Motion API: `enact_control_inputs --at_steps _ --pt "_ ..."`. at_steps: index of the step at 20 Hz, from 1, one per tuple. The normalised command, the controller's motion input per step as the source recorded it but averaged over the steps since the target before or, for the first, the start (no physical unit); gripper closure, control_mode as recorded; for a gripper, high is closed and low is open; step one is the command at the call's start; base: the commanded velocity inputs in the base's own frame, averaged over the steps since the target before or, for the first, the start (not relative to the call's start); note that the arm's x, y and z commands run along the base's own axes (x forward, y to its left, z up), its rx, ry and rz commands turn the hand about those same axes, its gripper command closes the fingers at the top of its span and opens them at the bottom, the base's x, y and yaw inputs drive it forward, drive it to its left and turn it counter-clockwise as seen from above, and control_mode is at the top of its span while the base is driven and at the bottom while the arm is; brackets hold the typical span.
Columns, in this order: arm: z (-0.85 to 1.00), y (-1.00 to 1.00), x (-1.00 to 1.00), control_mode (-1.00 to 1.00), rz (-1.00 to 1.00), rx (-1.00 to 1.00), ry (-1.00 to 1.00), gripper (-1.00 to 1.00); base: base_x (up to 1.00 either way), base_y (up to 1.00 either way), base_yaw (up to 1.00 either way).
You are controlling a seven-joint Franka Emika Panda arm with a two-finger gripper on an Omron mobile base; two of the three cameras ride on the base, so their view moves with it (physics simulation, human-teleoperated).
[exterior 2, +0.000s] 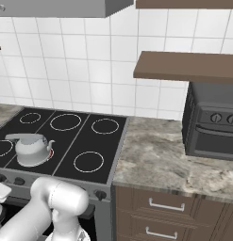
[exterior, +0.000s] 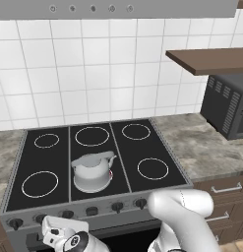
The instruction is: The kettle is done boiling. Turn off the stove, then wait for 300 timesteps before moving the kettle to the dining table.
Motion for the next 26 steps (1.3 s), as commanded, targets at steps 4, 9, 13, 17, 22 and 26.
enact_control_inputs --at_steps 4,9,13,17,22,26 --pt "-0.27 -0.01 0.0 -1.0 -0.03 0.27 0.0 1.0 0.0 0.0 0.0" --pt "-0.21 -0.01 0.0 -1.0 -0.06 0.27 -0.01 1.0 0.0 0.0 0.0" --pt "-0.22 0.0 0.0 -1.0 -0.09 0.27 -0.02 1.0 0.0 0.0 0.0" --pt "-0.21 0.0 0.0 -1.0 -0.1 0.27 -0.02 1.0 0.0 0.0 0.0" --pt "-0.2 0.0 -0.01 -1.0 -0.11 0.28 -0.03 1.0 0.0 0.0 0.0" --pt "-0.22 0.0 0.0 -1.0 -0.13 0.29 -0.02 1.0 0.0 0.0 0.0"
